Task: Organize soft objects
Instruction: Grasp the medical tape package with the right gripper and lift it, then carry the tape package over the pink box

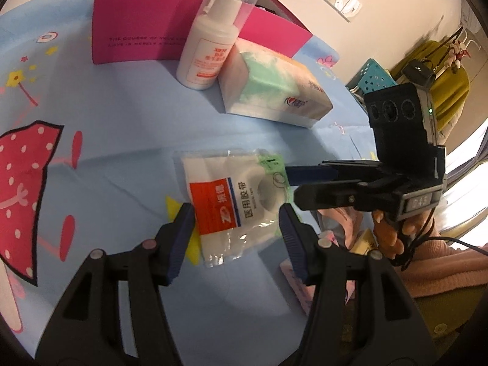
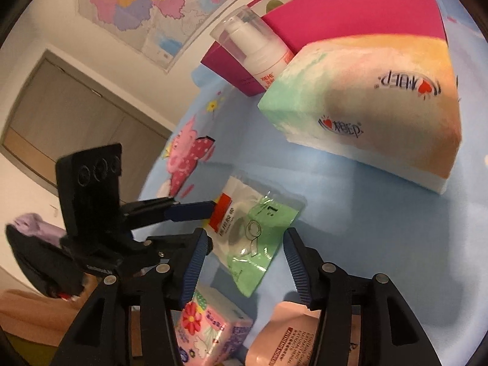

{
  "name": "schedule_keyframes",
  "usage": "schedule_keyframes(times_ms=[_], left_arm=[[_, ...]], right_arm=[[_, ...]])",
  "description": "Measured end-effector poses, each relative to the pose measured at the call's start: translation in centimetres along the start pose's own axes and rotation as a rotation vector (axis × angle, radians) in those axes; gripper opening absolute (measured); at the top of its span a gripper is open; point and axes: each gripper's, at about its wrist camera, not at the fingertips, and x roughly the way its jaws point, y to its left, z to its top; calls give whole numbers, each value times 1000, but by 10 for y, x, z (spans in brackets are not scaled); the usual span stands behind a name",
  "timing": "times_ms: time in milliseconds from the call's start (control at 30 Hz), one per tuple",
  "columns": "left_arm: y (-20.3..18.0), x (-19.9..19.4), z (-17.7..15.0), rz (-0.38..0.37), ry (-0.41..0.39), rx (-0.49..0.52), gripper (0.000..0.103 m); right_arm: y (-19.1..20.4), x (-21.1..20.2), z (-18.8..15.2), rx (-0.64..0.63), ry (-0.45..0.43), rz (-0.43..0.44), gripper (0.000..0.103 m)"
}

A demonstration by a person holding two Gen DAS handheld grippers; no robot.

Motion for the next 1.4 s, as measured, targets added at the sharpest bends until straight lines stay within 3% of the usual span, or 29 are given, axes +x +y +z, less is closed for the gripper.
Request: schedule_keyframes(times_ms=[67, 167, 367, 567, 667, 767, 800, 933, 1167, 1400], left_arm=[[2, -1, 0, -3, -4, 0, 58], [2, -1, 1, -6, -4, -3, 58], [7, 0, 4, -19, -14, -35, 58], [7, 2, 7, -36, -15, -21, 58], [0, 3, 7, -124, -11, -21, 58], [-19, -4, 11, -55, -48, 55, 58], [-20, -6, 14, -62, -57, 50, 58], [-24, -19, 34, -78, -98, 48, 57], [-56, -51, 86, -54, -199, 144, 57], [-72, -67, 156, 6, -255, 207, 57]], right_arm=[[2, 4, -1, -14, 3, -21, 39], [5, 3, 1, -45, -18, -65, 20], [22, -4, -1, -172, -45, -115, 18], [26, -15, -3, -213, -77, -110, 16], [29, -18, -2, -218, -84, -112, 15], [34, -25, 2, -231, -110, -123, 14], [35, -31, 4, -233, -121, -120, 14], [41, -44, 15, -240, -158, -124, 14], [58, -83, 52, -297, -278, -125, 14], [63, -108, 114, -330, -384, -150, 14]])
